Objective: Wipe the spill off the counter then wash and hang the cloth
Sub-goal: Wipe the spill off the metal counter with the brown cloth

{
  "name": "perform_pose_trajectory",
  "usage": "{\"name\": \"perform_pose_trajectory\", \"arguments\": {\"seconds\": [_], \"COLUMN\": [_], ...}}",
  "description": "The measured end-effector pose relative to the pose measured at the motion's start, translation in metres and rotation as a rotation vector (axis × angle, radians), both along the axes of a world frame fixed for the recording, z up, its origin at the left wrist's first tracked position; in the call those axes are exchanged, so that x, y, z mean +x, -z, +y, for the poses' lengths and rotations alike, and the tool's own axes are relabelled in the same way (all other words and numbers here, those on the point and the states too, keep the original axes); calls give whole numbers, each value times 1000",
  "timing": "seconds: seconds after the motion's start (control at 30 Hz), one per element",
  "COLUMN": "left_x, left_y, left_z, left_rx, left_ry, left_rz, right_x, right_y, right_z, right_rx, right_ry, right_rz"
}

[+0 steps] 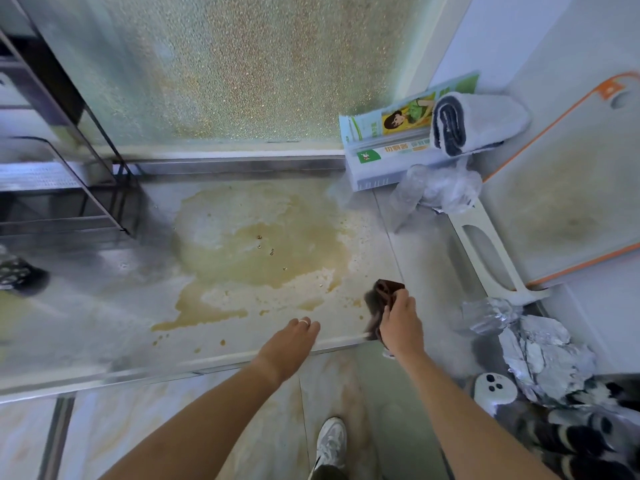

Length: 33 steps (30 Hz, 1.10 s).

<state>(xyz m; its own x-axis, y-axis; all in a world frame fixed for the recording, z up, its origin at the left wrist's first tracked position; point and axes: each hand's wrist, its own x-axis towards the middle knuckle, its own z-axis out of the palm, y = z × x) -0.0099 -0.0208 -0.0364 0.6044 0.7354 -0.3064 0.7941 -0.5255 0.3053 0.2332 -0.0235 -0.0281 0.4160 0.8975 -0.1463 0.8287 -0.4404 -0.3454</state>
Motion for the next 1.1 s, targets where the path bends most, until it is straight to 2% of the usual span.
{"name": "perform_pose_trajectory", "arguments": {"seconds": [0.13, 0.47, 0.63, 0.73, 0.8, 0.93, 1.1], "left_x": [0, 2, 6, 11, 13, 19, 23], "left_y": [13, 15, 18, 13, 11, 10, 15], "left_z": [-4, 0, 7, 9, 14, 24, 27], "left_rx": [38, 89, 89, 61, 24, -73, -90], "left_ry": [-22, -32, 43, 30, 17, 14, 29], "left_rz": [-6, 2, 65, 88, 105, 121, 142], "right_x": [-30, -107, -128, -119, -107, -65, -8], "right_y": [14, 33, 32, 25, 15, 1, 9], "right_z": [7, 35, 64, 77, 81, 78, 64], "right_rx": [75, 272, 301, 280, 307, 385, 354], "right_ry": [102, -36, -111, -156, -153, -84, -79], "right_rz": [-6, -8, 186, 367, 411, 362, 84]}}
